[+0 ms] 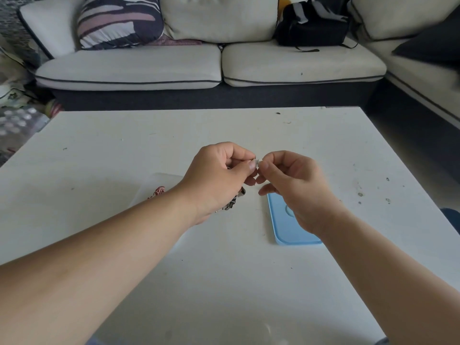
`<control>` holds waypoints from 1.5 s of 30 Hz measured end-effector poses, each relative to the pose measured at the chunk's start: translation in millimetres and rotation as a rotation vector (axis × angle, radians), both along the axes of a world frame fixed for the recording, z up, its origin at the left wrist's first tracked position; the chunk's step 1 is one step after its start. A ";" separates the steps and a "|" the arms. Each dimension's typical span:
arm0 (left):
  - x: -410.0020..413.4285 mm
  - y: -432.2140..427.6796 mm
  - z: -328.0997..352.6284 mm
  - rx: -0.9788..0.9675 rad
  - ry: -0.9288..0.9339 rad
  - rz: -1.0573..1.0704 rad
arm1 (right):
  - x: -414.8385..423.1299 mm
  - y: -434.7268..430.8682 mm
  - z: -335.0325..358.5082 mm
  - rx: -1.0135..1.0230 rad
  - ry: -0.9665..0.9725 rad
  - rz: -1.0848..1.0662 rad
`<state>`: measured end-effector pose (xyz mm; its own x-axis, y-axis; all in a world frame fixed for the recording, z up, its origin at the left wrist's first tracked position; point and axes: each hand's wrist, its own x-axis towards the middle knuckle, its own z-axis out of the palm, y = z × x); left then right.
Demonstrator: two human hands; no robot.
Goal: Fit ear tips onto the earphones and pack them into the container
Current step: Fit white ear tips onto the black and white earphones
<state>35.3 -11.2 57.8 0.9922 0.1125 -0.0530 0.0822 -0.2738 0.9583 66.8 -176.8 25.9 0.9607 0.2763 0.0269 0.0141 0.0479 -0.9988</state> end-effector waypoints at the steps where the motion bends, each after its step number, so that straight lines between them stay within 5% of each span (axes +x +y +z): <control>1: -0.2 -0.4 0.1 0.002 0.004 0.001 | -0.4 0.2 -0.1 -0.017 -0.014 -0.004; 16: 3.9 -2.2 -4.1 0.264 -0.121 -0.041 | -1.5 -0.1 -2.5 0.018 0.104 -0.035; 24: 1.4 -1.2 -2.6 0.179 -0.063 -0.018 | -0.8 -0.3 0.1 -0.114 -0.081 -0.100; 35: 0.1 -3.8 2.2 0.017 -0.016 0.009 | -0.6 0.5 5.4 0.201 0.196 -0.069; 45: -2.2 0.4 2.2 -0.002 -0.019 -0.064 | 4.7 -9.2 4.4 0.218 0.313 0.174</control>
<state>33.1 -10.9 60.0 0.9982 0.0485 -0.0343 0.0464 -0.2762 0.9600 71.4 -186.0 30.4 0.8712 0.4555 -0.1832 -0.3156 0.2338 -0.9196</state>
